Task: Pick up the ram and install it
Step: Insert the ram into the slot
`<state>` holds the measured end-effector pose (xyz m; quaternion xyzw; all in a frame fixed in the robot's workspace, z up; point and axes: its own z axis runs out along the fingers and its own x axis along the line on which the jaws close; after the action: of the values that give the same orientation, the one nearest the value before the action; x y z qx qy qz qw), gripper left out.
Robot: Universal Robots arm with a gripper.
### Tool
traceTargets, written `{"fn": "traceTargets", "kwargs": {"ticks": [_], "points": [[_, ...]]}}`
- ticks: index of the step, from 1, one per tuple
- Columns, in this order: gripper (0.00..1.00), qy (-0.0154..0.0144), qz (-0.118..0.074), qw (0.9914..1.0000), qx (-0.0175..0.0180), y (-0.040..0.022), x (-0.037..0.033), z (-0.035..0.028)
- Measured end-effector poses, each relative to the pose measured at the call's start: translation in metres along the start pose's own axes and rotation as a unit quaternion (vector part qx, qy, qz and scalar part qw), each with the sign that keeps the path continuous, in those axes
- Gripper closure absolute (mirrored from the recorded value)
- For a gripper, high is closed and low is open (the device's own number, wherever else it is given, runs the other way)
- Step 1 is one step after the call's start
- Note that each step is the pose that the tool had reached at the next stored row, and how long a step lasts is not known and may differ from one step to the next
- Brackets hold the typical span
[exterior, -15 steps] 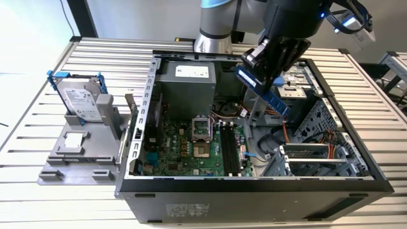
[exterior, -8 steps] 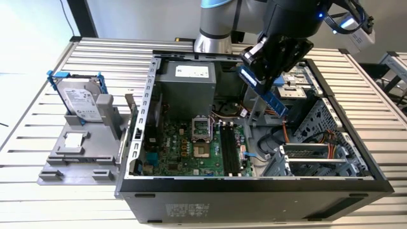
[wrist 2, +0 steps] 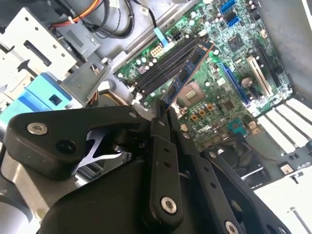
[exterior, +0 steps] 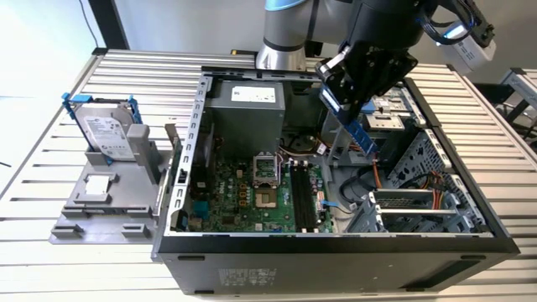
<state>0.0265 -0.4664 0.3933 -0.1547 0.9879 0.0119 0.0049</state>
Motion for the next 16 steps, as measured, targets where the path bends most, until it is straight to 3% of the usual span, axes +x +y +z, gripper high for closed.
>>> {"fn": "traceTargets", "kwargs": {"ticks": [9, 16], "points": [[1.00, -0.0008, 0.038, 0.99928, 0.0006, 0.0000, 0.0000, -0.0002], [1.00, -0.0016, 0.082, 0.99660, 0.0016, 0.0000, 0.0000, -0.0002]]}}
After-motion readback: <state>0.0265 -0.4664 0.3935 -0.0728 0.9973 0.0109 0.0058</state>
